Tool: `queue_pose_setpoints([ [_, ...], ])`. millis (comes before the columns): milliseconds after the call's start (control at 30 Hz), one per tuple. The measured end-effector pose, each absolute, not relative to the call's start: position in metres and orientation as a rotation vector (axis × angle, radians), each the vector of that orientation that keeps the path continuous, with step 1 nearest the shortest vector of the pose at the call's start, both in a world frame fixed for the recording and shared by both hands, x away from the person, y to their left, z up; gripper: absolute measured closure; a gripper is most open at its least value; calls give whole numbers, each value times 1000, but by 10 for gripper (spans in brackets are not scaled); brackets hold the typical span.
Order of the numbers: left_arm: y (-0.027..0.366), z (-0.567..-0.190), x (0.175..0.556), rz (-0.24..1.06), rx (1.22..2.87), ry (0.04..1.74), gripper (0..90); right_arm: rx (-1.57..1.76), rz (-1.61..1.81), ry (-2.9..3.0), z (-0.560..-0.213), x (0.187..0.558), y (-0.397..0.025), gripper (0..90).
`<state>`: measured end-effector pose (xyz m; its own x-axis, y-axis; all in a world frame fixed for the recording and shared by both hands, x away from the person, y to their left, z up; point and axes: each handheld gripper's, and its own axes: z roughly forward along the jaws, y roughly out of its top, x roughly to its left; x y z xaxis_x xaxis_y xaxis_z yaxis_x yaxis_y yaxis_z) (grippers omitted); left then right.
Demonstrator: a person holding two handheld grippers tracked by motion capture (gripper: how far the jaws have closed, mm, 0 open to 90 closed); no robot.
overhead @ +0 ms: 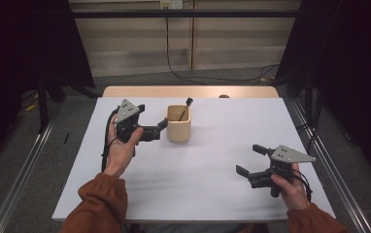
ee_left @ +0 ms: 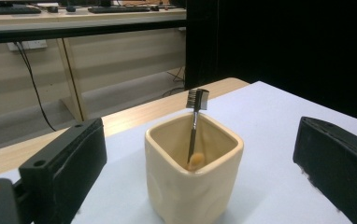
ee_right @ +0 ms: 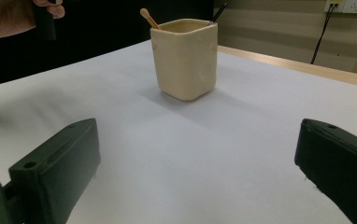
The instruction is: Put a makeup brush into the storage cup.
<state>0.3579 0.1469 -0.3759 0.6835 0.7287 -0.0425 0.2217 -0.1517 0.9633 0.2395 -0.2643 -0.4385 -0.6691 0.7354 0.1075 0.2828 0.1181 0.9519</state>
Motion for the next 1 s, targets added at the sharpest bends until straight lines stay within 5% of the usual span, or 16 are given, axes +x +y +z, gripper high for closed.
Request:
queue_pose_setpoints([
  [1000, 188, -399, 297, 523, 1690, 823, 26, 984, 1556, 2014, -439, 239, -263, 1],
])
